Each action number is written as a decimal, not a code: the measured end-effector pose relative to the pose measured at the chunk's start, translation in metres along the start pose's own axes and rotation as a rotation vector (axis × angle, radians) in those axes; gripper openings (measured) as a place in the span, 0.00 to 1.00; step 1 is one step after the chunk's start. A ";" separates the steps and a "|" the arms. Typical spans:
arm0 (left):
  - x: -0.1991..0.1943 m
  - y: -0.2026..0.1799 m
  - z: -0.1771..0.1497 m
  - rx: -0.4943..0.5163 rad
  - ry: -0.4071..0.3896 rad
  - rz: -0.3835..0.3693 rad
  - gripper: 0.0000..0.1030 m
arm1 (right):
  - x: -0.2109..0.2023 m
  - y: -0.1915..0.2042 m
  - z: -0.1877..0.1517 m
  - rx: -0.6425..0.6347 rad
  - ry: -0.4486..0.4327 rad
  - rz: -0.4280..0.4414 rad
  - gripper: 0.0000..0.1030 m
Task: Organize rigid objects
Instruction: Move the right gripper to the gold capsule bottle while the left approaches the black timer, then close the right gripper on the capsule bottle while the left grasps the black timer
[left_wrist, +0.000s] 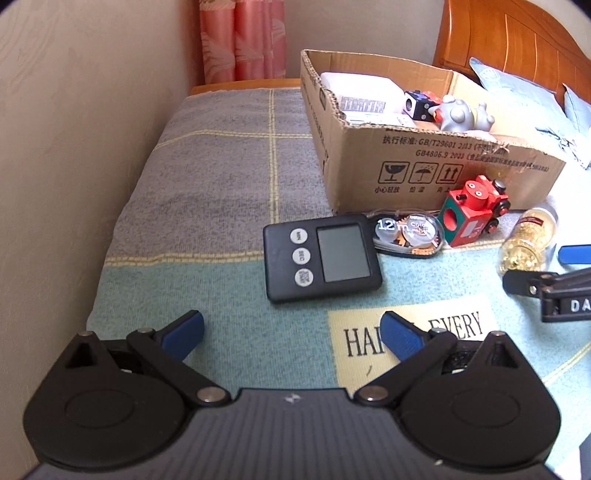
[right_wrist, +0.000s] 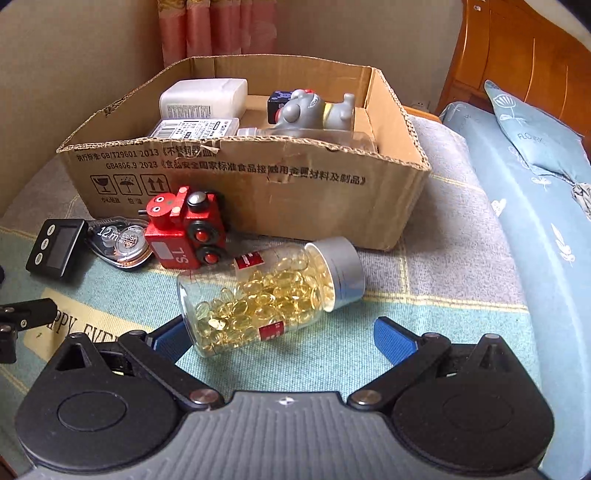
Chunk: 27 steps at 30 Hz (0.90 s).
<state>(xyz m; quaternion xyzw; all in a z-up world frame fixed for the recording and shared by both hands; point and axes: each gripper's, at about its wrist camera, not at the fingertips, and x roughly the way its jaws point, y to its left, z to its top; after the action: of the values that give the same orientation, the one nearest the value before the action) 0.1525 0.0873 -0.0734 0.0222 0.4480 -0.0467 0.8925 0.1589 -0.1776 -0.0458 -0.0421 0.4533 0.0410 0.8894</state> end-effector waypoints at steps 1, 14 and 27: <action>0.002 -0.002 0.001 0.005 -0.001 0.008 0.99 | 0.002 -0.002 -0.002 -0.001 0.013 0.012 1.00; 0.015 -0.002 0.020 -0.065 -0.047 -0.051 0.97 | 0.000 -0.004 -0.011 -0.037 -0.047 0.045 1.00; 0.006 -0.004 0.020 0.003 -0.048 -0.068 0.69 | -0.002 -0.006 -0.013 -0.052 -0.073 0.058 1.00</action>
<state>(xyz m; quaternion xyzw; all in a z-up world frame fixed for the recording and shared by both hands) 0.1718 0.0811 -0.0666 0.0074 0.4269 -0.0782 0.9009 0.1472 -0.1849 -0.0514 -0.0503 0.4205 0.0799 0.9024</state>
